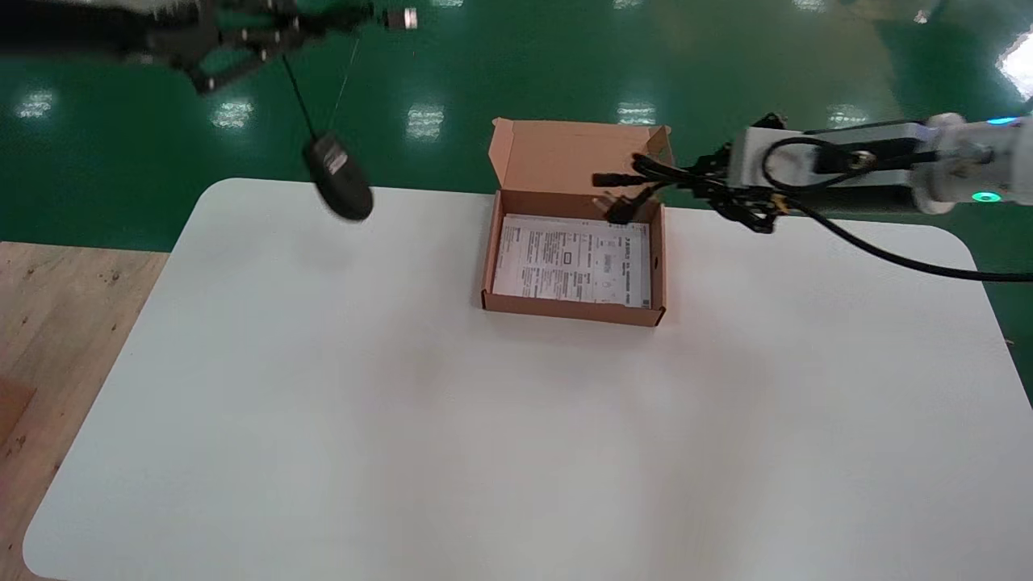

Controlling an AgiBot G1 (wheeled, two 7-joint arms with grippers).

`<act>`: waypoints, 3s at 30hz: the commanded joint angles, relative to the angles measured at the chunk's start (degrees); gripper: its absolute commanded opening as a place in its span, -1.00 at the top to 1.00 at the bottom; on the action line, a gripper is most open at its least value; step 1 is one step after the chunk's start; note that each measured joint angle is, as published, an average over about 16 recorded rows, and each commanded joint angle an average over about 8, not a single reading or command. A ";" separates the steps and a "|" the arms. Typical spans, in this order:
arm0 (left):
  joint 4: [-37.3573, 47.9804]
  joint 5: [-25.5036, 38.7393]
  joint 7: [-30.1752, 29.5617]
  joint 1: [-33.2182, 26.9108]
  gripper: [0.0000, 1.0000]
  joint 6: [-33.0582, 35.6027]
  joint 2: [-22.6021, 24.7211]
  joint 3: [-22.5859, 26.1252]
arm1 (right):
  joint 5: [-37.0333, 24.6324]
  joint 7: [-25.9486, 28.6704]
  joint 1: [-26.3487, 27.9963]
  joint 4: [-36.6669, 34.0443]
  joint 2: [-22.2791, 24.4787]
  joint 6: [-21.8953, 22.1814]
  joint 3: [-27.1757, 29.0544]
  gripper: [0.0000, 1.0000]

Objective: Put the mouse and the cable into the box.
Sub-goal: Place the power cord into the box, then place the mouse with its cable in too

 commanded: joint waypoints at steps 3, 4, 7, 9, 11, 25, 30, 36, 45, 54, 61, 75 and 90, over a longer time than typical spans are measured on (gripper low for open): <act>-1.64 -3.36 0.37 -2.05 1.00 -2.59 0.88 -2.60 | 0.88 -1.21 -0.92 -2.09 -5.21 5.55 0.70 1.00; -1.92 -4.16 0.84 -2.02 1.00 -3.11 1.04 -3.20 | 0.99 -1.59 -1.23 -2.77 -6.28 6.51 0.78 1.00; -2.73 -5.99 2.25 -1.49 1.00 -4.62 1.21 -4.59 | 1.05 -3.06 -2.11 -4.64 -9.03 9.16 0.83 1.00; -3.36 -6.64 2.98 -0.95 1.00 -5.39 1.09 -5.13 | 0.95 -4.00 -2.68 -5.81 -10.51 11.12 0.78 1.00; -4.09 -6.83 3.36 -0.41 1.00 -5.96 0.87 -5.33 | 0.76 -4.83 -3.20 -6.81 -11.77 13.41 0.69 1.00; -10.54 -5.61 0.08 1.50 1.00 -8.19 -1.20 -4.79 | 1.52 -7.51 -5.99 -7.68 -15.22 19.44 1.07 1.00; -12.95 -5.13 -1.70 2.14 1.00 -8.63 -2.20 -4.54 | 1.63 -7.92 -6.65 -7.49 -15.15 17.63 0.90 0.76; -16.19 -4.80 -3.81 3.22 1.00 -9.19 -3.27 -4.36 | 1.25 -8.20 -7.08 -7.69 -14.97 14.79 0.38 -0.51; -21.13 -3.06 -6.97 4.72 1.00 -9.96 -3.56 -3.09 | 1.15 -8.17 -6.84 -8.07 -14.92 13.54 0.08 -1.00; -19.88 -1.32 -8.69 5.58 1.00 -8.62 1.50 -0.49 | 2.13 -7.68 -5.36 -8.47 -13.24 12.50 0.63 -1.00; -12.84 -1.80 -3.51 6.26 1.00 -6.52 10.30 1.04 | 4.56 -6.31 -0.68 -9.54 -5.41 3.90 2.29 -1.00; -2.78 -6.02 3.65 13.67 1.00 -18.57 23.13 3.39 | 1.07 -6.14 4.18 -11.99 7.12 -0.85 -0.09 -1.00; -5.97 -11.85 -11.93 21.55 1.00 -28.95 22.75 16.35 | -2.73 -4.85 8.26 -12.39 12.96 -3.30 -2.78 -1.00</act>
